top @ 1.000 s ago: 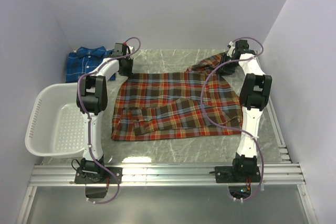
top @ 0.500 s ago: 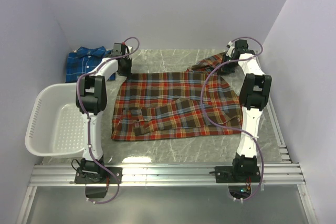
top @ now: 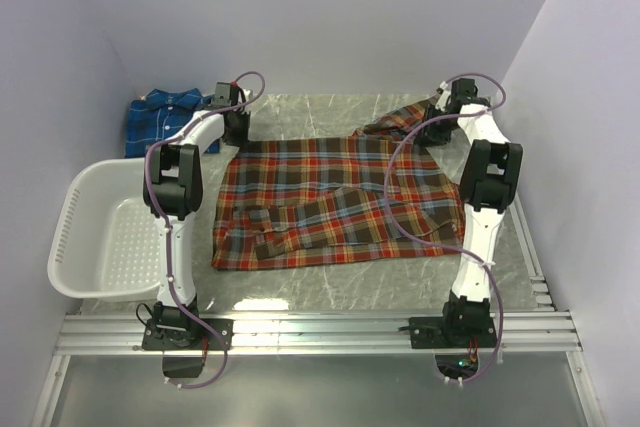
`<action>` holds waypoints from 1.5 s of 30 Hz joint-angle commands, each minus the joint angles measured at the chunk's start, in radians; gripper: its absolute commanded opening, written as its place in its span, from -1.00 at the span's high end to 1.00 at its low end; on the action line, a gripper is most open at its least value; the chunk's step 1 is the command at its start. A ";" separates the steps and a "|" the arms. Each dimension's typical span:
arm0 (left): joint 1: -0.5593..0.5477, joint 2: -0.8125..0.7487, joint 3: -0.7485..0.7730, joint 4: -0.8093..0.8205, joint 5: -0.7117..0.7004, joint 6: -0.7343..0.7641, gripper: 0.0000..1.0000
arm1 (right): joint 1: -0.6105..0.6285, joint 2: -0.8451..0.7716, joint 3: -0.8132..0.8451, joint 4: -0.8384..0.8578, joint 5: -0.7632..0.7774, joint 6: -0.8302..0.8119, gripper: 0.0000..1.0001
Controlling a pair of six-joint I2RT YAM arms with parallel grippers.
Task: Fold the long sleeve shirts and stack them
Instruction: Fold the shirt
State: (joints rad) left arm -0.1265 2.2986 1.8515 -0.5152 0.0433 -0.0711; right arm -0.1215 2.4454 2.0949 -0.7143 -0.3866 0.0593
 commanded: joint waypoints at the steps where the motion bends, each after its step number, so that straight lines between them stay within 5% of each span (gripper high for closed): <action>1: 0.010 -0.059 0.000 -0.002 -0.033 0.016 0.99 | -0.033 -0.106 -0.065 0.022 0.044 0.023 0.12; 15: 0.010 -0.033 0.015 -0.009 -0.019 0.002 0.99 | -0.050 -0.181 -0.182 0.102 -0.021 0.045 0.16; 27: 0.010 -0.025 0.017 -0.011 -0.010 -0.004 0.99 | -0.023 -0.048 -0.049 0.098 -0.097 0.077 0.14; 39: 0.010 -0.031 0.005 -0.016 -0.010 -0.003 0.99 | -0.029 0.024 0.039 0.145 -0.089 0.181 -0.05; 45: 0.010 -0.033 -0.014 -0.017 -0.014 0.002 0.99 | -0.038 0.094 0.147 0.201 -0.176 0.263 -0.33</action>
State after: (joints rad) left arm -0.1246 2.2986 1.8503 -0.5240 0.0330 -0.0719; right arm -0.1509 2.4813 2.1414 -0.5751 -0.5156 0.2691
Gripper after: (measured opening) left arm 0.024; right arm 0.654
